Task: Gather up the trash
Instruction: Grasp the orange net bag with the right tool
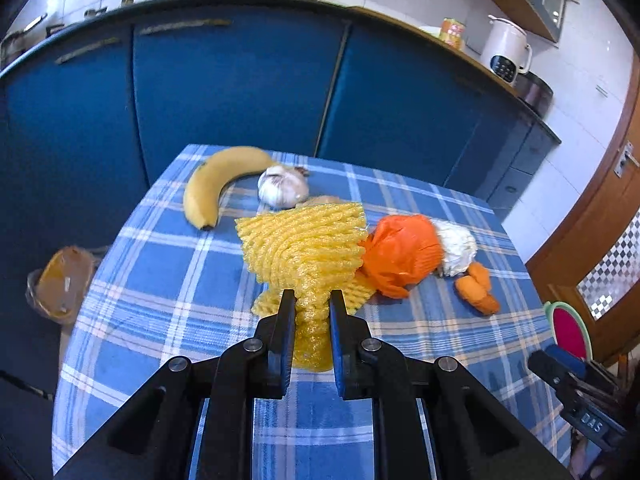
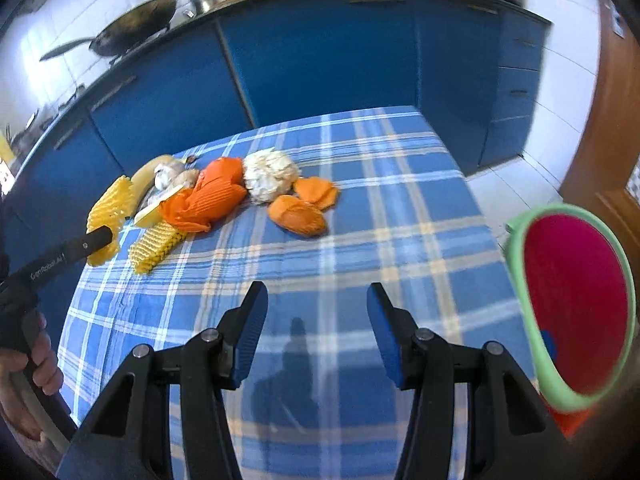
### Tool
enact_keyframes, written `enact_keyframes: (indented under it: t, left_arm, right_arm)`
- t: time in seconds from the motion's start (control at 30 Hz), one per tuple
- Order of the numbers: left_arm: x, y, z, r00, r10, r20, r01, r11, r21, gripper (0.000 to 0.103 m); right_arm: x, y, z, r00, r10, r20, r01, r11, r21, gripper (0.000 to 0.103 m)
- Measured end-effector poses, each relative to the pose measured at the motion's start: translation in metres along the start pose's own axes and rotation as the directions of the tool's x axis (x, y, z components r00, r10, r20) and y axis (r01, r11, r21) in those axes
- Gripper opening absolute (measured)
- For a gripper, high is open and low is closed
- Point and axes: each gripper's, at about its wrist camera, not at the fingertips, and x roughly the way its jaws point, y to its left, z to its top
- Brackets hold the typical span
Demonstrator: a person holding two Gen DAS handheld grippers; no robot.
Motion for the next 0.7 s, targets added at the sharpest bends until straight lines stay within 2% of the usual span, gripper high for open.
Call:
enact_keyframes:
  t: [0.27,0.47,0.7]
  left_arm:
    - [0.008,0.006,-0.001,1.0,0.004,-0.004,-0.004,1.0,-0.016,0.016]
    - [0.008,0.005,-0.002,1.0,-0.001,0.001,0.001,1.0,-0.014,0.016]
    - [0.009,-0.003,-0.005,1.0,-0.02,-0.003,0.02,1.0,0.007,0.016]
  right_arm:
    - [0.05,0.019,0.024,0.997,0.025,-0.071,-0.028,0.998,-0.047,0.054]
    - [0.072,0.024,0.038,0.997,0.006,-0.075,-0.011,0.998,-0.069,0.054]
    - [0.084,0.025,0.044,0.996,0.027,-0.081,-0.033,0.997,-0.067,0.054]
